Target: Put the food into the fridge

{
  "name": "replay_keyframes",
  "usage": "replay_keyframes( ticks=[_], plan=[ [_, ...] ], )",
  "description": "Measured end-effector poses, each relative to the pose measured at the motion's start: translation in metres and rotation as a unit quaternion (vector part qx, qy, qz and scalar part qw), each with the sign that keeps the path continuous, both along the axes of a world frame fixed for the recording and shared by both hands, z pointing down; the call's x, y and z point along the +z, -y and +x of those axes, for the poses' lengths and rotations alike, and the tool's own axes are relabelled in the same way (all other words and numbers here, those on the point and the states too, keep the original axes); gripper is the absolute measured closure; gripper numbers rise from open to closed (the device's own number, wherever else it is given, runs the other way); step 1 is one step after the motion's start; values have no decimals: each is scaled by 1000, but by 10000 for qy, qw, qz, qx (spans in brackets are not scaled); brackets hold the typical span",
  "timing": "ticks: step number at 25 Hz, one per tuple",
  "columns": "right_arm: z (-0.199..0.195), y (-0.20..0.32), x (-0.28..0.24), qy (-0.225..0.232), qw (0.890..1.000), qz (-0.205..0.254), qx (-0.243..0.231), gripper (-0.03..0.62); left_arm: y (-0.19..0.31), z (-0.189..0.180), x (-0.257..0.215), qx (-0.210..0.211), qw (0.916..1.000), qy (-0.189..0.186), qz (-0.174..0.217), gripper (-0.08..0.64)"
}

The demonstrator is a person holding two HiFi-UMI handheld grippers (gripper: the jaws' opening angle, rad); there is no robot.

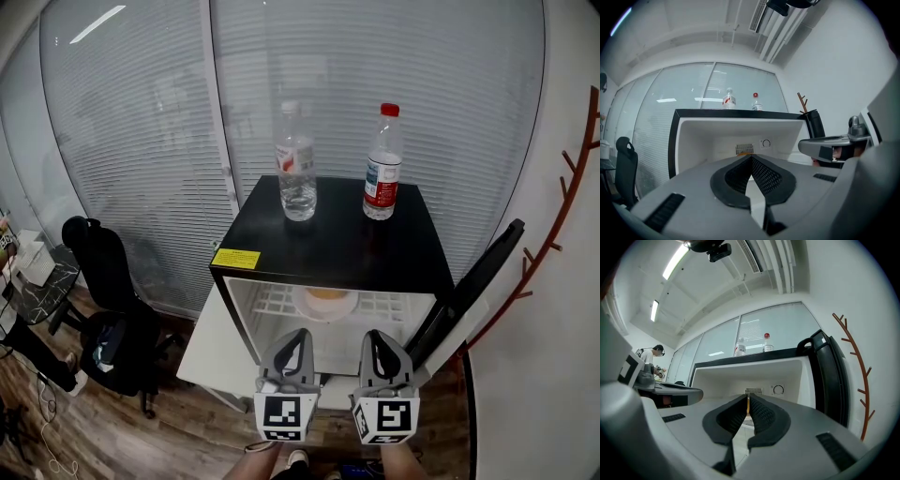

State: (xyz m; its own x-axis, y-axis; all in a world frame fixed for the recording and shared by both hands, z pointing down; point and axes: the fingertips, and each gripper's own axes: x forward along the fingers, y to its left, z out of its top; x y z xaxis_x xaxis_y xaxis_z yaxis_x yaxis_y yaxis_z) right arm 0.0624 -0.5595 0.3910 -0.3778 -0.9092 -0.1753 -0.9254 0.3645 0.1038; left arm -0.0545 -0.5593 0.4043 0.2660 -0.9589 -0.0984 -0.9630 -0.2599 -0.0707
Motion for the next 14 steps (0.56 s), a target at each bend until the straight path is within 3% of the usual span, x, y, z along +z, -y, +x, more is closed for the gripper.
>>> replay_keyframes(
  ticks=[14],
  plan=[
    [2,2,1,-9,10000,-46,21,558,0,-4,8,-120,9998,-166,-61,534]
  ],
)
